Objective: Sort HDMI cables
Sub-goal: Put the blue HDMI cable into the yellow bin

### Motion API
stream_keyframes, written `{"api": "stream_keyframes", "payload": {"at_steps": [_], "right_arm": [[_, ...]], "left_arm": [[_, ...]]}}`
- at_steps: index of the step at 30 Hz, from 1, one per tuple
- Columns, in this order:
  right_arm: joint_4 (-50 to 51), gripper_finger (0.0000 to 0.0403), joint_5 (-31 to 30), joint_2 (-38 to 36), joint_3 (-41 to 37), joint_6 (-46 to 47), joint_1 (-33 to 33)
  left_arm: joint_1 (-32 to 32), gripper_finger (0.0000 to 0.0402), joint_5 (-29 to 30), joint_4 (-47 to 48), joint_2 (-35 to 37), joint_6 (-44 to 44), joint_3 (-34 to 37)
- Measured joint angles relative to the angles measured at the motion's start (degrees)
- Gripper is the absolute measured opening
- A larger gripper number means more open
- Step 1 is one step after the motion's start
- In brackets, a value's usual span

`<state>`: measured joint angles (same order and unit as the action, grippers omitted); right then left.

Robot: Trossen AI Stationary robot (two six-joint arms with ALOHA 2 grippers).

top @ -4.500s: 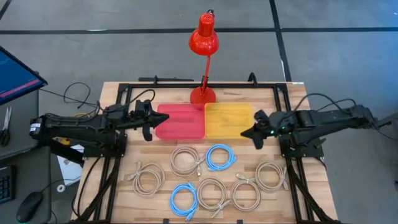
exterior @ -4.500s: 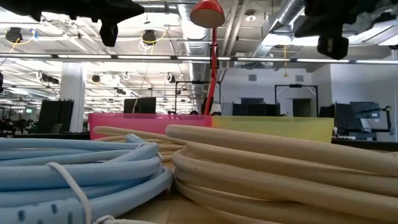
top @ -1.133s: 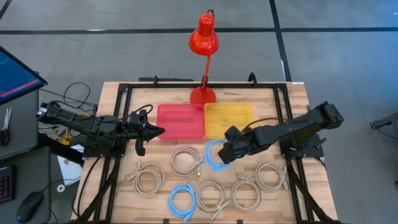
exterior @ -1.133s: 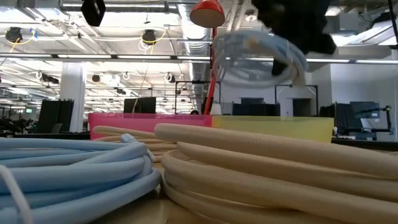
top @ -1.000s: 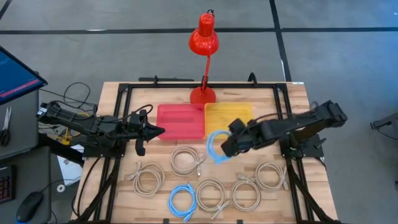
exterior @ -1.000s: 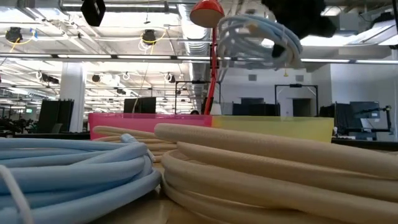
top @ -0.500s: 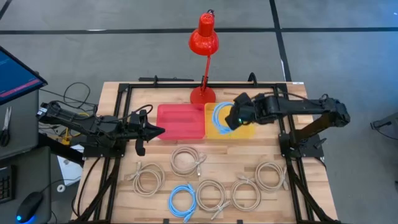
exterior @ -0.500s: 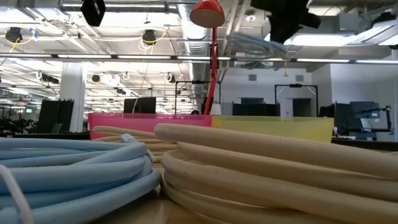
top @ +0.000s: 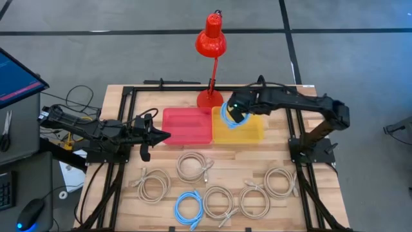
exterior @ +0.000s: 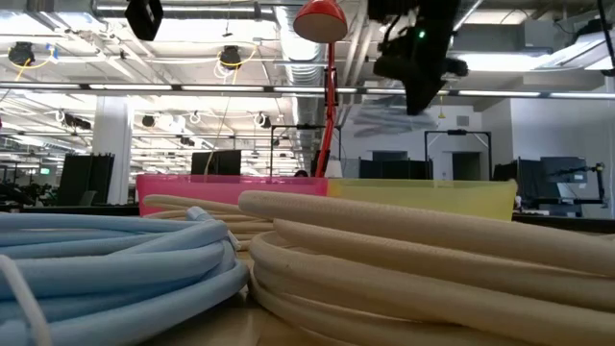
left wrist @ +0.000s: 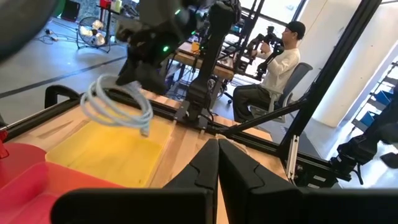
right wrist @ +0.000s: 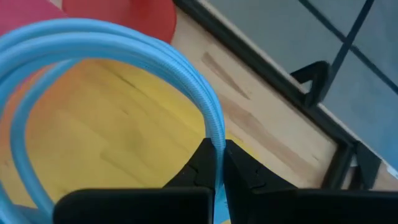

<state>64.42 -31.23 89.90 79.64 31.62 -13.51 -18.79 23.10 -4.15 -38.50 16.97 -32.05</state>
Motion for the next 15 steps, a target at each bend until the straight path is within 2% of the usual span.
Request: {"api": "stream_keyframes", "payload": {"at_steps": [4,15], "right_arm": [[-3.95,0.0,2.65,2.84,-1.88,-2.2,-2.06],[-6.82,0.0,8.84,12.76,-2.14,-5.33,-4.62]], "left_arm": [[0.0,0.001,0.0,0.0,0.0,0.01,0.0],[0.0,0.001,-0.01,0.05,0.0,0.0,0.0]]}}
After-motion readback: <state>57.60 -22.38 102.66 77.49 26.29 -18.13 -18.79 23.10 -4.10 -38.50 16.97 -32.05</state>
